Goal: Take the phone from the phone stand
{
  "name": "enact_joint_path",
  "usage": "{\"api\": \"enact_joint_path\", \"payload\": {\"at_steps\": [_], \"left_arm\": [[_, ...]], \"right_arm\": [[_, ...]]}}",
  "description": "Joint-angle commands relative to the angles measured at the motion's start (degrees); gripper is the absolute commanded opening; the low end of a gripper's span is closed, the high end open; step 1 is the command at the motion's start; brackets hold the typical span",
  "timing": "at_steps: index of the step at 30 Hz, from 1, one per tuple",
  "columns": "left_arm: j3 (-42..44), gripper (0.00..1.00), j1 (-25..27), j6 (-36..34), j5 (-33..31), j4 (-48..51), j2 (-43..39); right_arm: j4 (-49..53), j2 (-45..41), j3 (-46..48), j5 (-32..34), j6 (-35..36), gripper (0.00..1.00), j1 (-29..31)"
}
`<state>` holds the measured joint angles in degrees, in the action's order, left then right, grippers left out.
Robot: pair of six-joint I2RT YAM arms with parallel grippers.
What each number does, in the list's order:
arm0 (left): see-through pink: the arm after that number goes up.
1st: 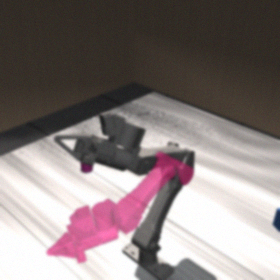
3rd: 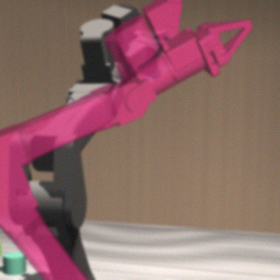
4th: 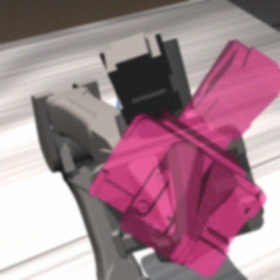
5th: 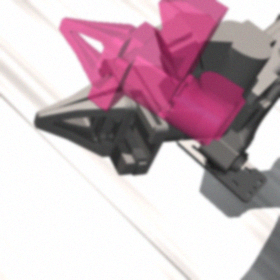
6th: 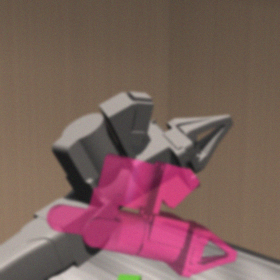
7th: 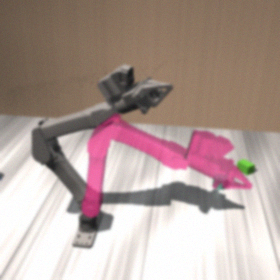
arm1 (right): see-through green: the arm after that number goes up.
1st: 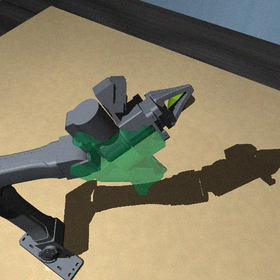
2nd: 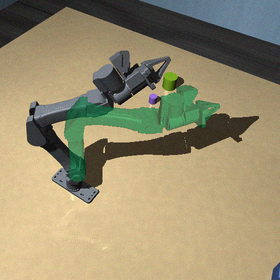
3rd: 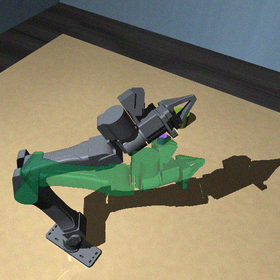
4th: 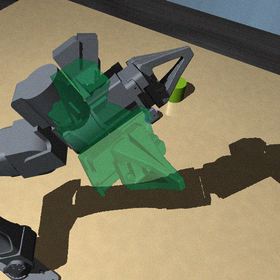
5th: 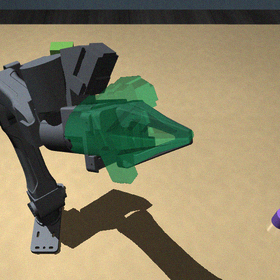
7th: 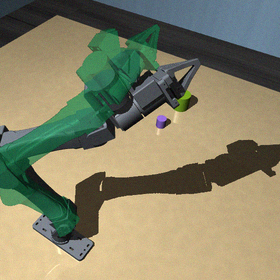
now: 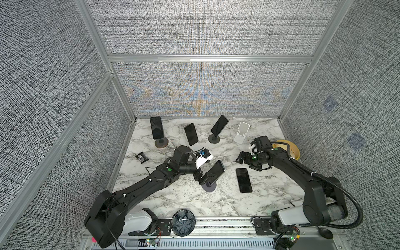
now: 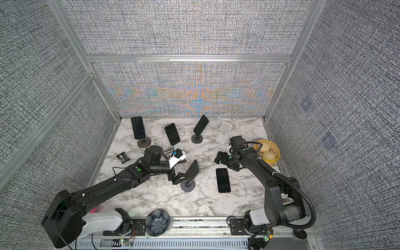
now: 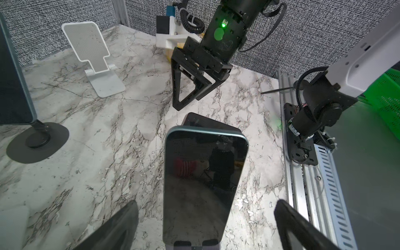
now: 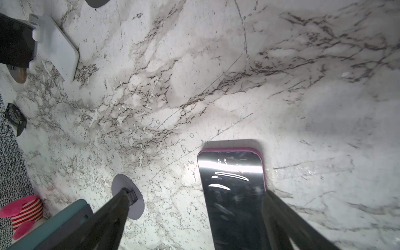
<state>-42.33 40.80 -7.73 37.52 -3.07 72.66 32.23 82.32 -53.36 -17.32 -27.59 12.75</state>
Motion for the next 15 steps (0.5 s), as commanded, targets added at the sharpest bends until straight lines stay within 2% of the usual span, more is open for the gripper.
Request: {"api": "enact_joint_path", "payload": {"at_steps": [1, 10, 15], "left_arm": [[-1.0, 0.99, 0.3, -1.0, 0.2, -1.8, 1.4], [-3.4, 0.99, 2.0, -2.3, 0.7, -0.2, 4.6], [-4.3, 0.99, 2.9, -2.5, -1.5, -0.2, 7.4]], "right_arm": [[-0.7, 0.4, 0.0, -1.5, 0.5, 0.97, -0.1], [-0.7, 0.9, 0.2, -1.3, 0.7, 0.96, -0.1], [-0.4, 0.8, 0.2, -1.3, 1.2, 0.95, -0.1]]}}
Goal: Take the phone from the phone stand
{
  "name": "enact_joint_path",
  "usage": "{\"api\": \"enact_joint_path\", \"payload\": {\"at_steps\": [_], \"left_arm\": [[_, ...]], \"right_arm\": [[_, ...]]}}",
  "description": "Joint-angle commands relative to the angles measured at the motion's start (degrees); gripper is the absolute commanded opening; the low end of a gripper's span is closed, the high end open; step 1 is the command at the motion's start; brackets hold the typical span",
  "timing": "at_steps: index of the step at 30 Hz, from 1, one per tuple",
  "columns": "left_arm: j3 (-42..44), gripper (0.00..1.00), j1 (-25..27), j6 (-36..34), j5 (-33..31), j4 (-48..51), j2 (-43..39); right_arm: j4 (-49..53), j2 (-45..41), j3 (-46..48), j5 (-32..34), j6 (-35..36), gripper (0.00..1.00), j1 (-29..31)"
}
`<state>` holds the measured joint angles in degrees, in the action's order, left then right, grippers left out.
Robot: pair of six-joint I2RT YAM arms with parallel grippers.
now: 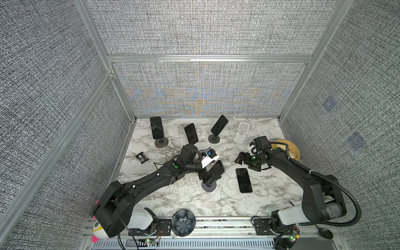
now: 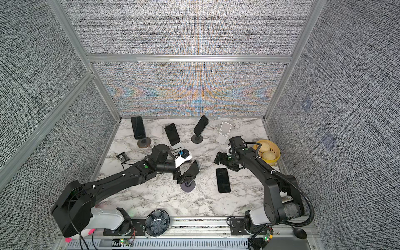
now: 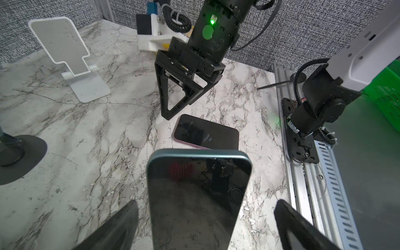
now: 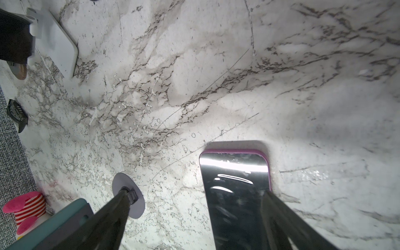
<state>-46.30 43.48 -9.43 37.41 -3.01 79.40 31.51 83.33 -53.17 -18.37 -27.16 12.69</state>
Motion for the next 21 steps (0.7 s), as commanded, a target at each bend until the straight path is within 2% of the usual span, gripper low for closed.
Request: {"api": "enact_joint_path", "payload": {"at_steps": [1, 21], "left_arm": [[-0.2, 0.98, 0.3, -0.8, -2.2, -0.8, 0.9], [-0.8, 0.98, 2.3, 0.1, -5.9, -2.8, 3.9]], "right_arm": [[0.3, -0.3, 0.1, -0.4, 0.9, 0.96, -0.2], [0.1, -0.9, 1.2, -0.5, 1.3, 0.95, -1.1]]}}
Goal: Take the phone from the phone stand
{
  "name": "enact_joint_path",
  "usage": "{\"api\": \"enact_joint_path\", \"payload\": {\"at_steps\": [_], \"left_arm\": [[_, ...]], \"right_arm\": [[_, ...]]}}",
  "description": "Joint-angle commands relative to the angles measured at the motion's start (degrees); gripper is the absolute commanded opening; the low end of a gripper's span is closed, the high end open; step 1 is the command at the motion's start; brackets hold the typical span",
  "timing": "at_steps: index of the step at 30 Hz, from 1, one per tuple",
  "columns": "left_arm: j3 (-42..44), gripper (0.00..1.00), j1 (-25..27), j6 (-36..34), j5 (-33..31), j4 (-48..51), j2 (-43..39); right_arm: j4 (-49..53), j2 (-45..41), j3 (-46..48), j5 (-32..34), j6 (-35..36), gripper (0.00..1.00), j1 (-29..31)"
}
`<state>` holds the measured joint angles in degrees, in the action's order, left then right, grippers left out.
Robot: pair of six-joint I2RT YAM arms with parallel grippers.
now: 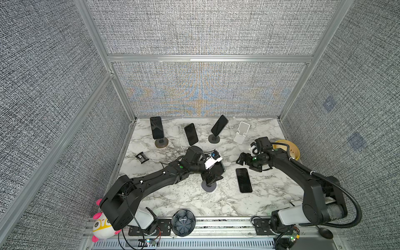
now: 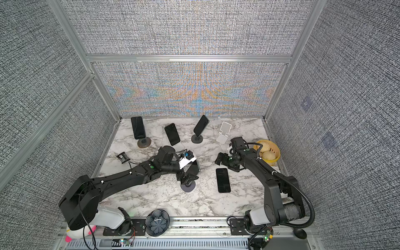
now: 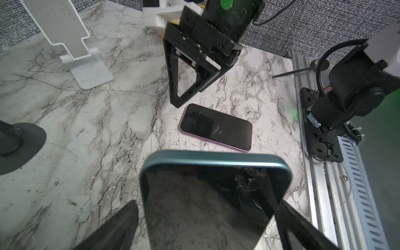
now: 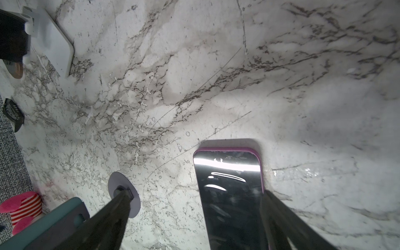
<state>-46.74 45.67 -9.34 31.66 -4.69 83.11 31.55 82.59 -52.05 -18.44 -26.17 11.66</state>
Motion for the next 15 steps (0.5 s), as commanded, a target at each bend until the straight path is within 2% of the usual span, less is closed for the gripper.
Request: {"api": "enact_joint_path", "payload": {"at_steps": [1, 15], "left_arm": [[-0.5, 0.97, 0.0, 0.1, -0.2, -0.9, 0.4], [-1.4, 0.78, 0.2, -0.7, -0.5, 1.3, 1.3]], "right_arm": [[0.1, -0.2, 0.0, -0.4, 0.4, 0.95, 0.0], [0.6, 0.3, 0.1, 0.2, 0.9, 0.95, -0.1]]}}
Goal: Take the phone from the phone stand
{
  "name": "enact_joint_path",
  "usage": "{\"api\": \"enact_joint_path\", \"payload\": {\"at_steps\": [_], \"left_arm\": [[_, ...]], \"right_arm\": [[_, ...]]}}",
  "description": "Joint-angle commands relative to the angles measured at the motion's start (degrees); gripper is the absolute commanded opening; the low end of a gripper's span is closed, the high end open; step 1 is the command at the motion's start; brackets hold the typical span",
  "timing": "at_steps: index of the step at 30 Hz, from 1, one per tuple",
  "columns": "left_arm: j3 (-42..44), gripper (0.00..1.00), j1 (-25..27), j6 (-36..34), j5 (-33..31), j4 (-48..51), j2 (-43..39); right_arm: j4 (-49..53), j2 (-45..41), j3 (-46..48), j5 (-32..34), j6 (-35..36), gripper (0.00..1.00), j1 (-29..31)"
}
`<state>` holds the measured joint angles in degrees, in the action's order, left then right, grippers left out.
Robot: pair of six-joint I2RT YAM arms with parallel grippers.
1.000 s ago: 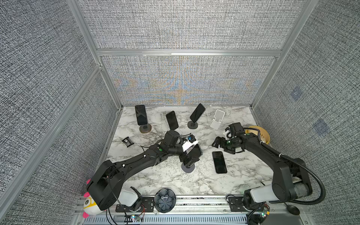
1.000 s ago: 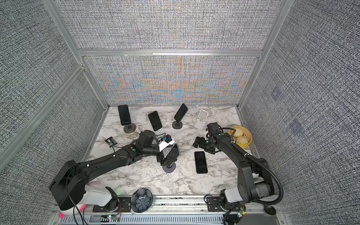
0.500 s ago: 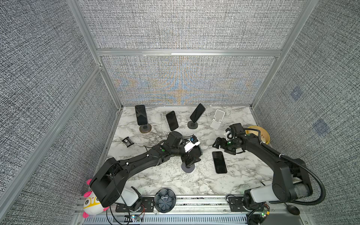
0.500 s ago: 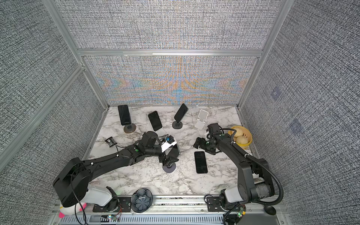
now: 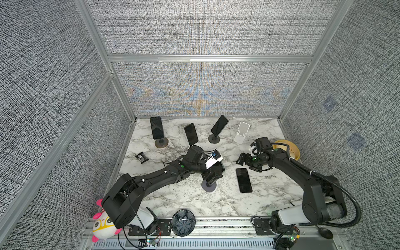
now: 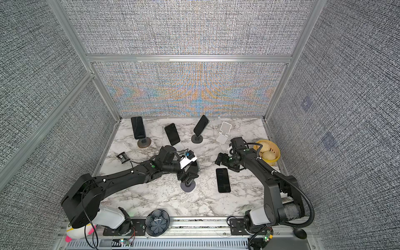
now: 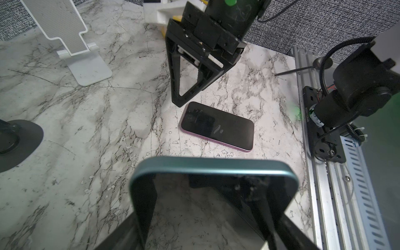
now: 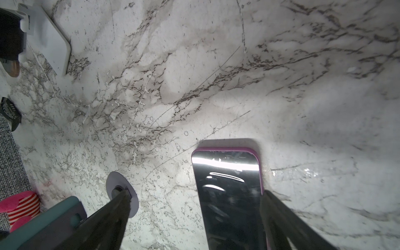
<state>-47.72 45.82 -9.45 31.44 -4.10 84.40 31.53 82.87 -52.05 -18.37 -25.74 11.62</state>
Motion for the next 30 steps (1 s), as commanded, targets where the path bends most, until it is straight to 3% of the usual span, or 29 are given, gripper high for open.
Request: {"api": "enact_joint_path", "payload": {"at_steps": [1, 14, 22, 25, 30], "left_arm": [[-0.4, 0.76, 0.1, -0.6, -0.4, 0.8, 0.0], [-0.8, 0.73, 0.0, -0.3, -0.9, 1.1, -2.8], [-2.2, 0.67, 0.0, 0.9, -2.1, 4.3, -5.9], [-2.9, 0.62, 0.0, 2.8, -5.5, 7.8, -8.1], [-3.9, 0.54, -0.1, 9.1, -19.5, 13.3, -11.4]], "right_arm": [[0.6, 0.0, 0.0, 0.2, 0.6, 0.95, -0.1], [2.0, -1.8, -0.5, -0.8, 1.2, 0.94, 0.0], [8.0, -6.0, -2.0, -0.8, 3.1, 0.91, 2.7], [11.5, -9.6, -3.4, 0.7, 3.7, 0.88, 6.4], [14.9, -13.3, -6.3, 2.9, 2.3, 0.83, 13.5]]}}
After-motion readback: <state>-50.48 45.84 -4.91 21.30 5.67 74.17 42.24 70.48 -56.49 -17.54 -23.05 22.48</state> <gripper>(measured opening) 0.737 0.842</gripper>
